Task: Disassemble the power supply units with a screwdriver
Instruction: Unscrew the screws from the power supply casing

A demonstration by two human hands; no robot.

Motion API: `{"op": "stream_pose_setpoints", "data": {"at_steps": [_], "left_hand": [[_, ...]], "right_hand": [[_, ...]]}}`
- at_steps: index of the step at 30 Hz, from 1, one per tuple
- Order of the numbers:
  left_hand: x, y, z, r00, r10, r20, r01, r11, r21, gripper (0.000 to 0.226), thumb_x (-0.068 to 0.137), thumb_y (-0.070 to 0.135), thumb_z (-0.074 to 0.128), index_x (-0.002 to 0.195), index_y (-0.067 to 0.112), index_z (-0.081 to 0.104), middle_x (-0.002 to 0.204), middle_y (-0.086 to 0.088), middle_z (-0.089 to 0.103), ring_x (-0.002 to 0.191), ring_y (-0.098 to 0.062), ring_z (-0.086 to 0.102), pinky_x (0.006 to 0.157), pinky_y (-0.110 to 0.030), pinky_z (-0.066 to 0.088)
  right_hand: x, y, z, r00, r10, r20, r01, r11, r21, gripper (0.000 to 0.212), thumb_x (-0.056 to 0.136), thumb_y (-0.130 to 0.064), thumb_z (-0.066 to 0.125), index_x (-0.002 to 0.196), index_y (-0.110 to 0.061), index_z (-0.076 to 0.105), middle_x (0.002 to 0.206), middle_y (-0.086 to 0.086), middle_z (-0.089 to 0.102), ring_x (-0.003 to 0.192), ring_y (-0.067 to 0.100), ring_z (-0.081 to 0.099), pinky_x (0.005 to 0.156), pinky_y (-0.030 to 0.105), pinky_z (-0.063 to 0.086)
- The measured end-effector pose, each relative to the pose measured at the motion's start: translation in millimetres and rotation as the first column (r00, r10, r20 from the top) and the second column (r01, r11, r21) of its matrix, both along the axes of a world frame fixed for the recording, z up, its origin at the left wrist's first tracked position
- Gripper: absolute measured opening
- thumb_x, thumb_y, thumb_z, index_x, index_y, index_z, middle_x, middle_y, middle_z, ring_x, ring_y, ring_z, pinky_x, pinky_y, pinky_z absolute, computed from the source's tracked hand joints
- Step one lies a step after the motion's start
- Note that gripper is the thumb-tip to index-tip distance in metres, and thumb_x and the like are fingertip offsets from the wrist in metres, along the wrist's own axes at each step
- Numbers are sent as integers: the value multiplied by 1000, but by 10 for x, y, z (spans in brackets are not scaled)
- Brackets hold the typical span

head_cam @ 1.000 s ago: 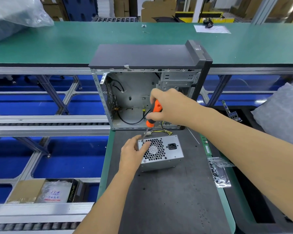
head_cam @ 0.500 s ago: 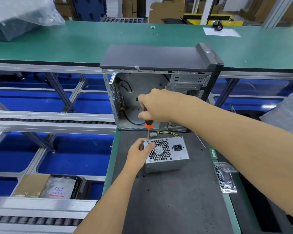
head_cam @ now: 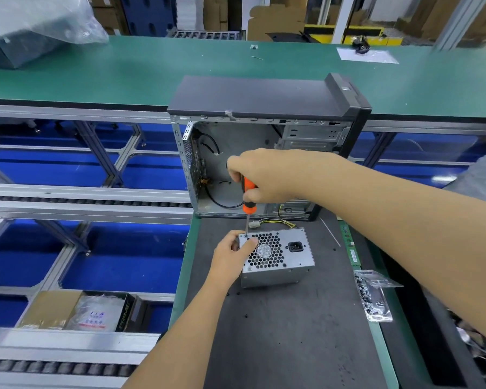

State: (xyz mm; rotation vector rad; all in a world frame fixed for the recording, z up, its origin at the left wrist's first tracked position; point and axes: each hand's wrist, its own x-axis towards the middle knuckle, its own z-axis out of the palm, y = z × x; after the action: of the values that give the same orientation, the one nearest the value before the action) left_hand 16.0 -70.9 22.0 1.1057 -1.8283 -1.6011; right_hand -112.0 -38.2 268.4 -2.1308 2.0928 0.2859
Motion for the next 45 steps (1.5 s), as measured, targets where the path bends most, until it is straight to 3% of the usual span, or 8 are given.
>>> {"op": "stream_pose_setpoints", "data": {"at_steps": [6, 12, 17, 23, 27, 32, 37, 45], "left_hand": [[0, 18, 9, 1000, 1, -5, -1, 1000, 3, 16, 89, 45, 71, 97, 32, 68, 67, 8, 32, 58, -6, 32, 52, -13, 31], [-16, 22, 0, 1000, 1, -14, -1, 1000, 2, 16, 88, 47, 71, 94, 32, 66, 61, 13, 32, 56, -5, 32, 50, -11, 30], [-11, 10, -10, 1000, -11, -8, 11, 1000, 21, 19, 88, 47, 71, 97, 31, 66, 74, -1, 39, 64, -11, 37, 60, -21, 35], [-12, 3, -3, 1000, -14, -10, 14, 1000, 7, 16, 88, 48, 70, 92, 33, 67, 70, 3, 32, 60, -9, 32, 52, -16, 28], [-5, 2, -8, 1000, -10, 7, 10, 1000, 8, 15, 88, 49, 70, 91, 35, 66, 69, 5, 32, 60, -8, 33, 53, -15, 30], [-14, -2, -3, 1000, -16, -2, 16, 1000, 4, 17, 88, 50, 70, 92, 34, 66, 69, 5, 33, 60, -8, 33, 53, -14, 30], [-8, -2, -10, 1000, -21, 18, 21, 1000, 12, 22, 87, 52, 70, 96, 32, 66, 72, 3, 36, 63, -10, 35, 59, -21, 33], [-24, -4, -27, 1000, -17, 16, 17, 1000, 19, 22, 86, 52, 70, 95, 33, 65, 73, 1, 41, 65, -11, 39, 64, -26, 37]], "right_hand": [[16, 19, -14, 963, -108, -246, 105, 994, -27, 46, 100, -57, 36, 118, -21, 57, 78, 8, 38, 63, 25, 42, 48, 32, 30], [6, 48, -42, 979, -47, 201, 55, 998, -36, 38, 86, -44, 69, 112, -26, 47, 96, -6, 44, 96, 21, 45, 57, 29, 32], [49, 37, -3, 924, -89, -373, 64, 995, -78, 49, 100, -60, 33, 121, -20, 53, 84, 9, 43, 89, 35, 53, 65, 37, 44], [-13, 88, -4, 979, -98, 177, 100, 995, -1, 43, 91, -48, 61, 123, -27, 42, 98, -4, 42, 97, 25, 45, 69, 37, 38], [2, 73, 0, 938, -143, -317, 137, 990, -42, 46, 101, -57, 37, 132, -24, 42, 80, 4, 34, 98, 36, 52, 69, 40, 43], [-55, 123, 45, 995, -70, 72, 69, 997, 22, 33, 95, -38, 55, 123, -24, 42, 114, 3, 51, 96, 26, 44, 70, 36, 34], [33, 83, 6, 961, -146, -233, 126, 987, -98, 62, 92, -72, 34, 108, -14, 46, 76, 2, 39, 84, 30, 47, 65, 38, 39], [43, 128, 47, 981, -182, -61, 181, 983, -17, 54, 90, -67, 48, 113, -19, 38, 80, -1, 40, 72, 22, 46, 53, 32, 30]]}}
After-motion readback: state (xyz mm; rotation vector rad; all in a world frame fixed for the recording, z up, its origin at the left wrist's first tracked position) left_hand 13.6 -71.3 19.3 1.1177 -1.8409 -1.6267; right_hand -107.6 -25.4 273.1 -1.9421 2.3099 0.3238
